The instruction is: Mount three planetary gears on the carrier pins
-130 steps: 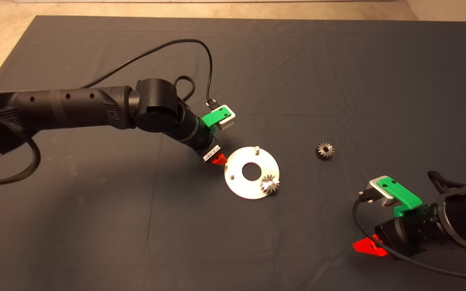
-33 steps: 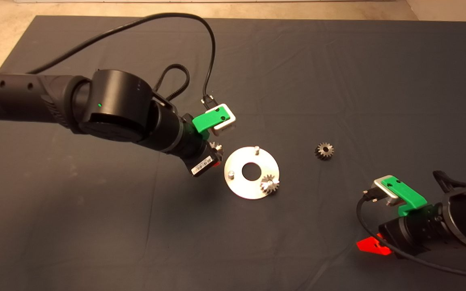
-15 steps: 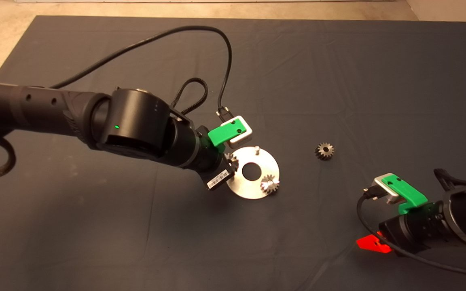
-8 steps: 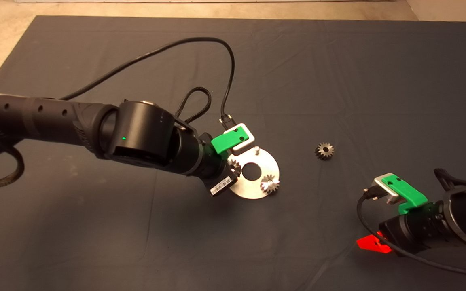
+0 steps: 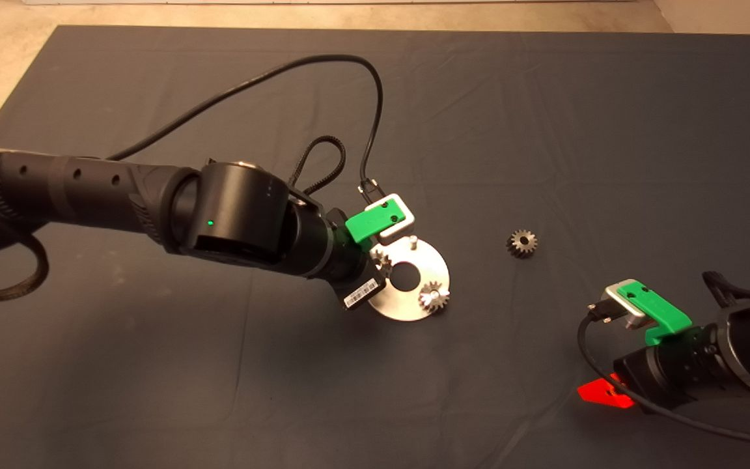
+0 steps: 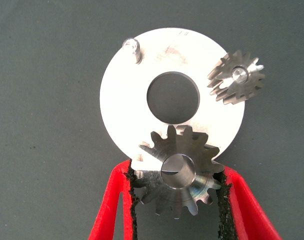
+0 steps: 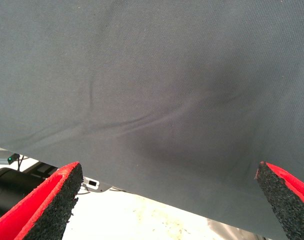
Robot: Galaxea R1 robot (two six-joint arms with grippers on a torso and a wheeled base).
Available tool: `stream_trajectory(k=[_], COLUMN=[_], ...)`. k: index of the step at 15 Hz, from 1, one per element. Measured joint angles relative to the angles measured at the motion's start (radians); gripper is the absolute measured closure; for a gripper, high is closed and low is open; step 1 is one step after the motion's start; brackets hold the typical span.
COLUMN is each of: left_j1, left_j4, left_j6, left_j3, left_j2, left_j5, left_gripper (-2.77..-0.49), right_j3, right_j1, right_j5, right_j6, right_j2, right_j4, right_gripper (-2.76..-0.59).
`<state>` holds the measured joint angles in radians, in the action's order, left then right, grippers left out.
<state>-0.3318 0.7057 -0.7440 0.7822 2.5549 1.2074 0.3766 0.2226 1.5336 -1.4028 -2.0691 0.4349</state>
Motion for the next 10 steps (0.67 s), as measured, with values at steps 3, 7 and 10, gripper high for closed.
stream_trajectory(k=[3,7,10], left_j1=[0.017,0.06,0.063], left_j4=[0.007,0.039,0.06], left_j6=[0.0,0.0,0.0], left_j3=[0.003,0.004,0.009], left_j2=[0.0,0.0,0.0], left_j5=[0.001,0.001,0.001], left_gripper=[-0.7,-0.7,-0.7], right_j3=[0.0,0.0,0.0], right_j1=[0.0,0.0,0.0], right_j5=[0.0,0.0,0.0], right_j6=[0.0,0.0,0.0], right_j2=[0.0,0.0,0.0], right_j4=[0.0,0.0,0.0], right_gripper=[-2.6,-2.6,-2.6])
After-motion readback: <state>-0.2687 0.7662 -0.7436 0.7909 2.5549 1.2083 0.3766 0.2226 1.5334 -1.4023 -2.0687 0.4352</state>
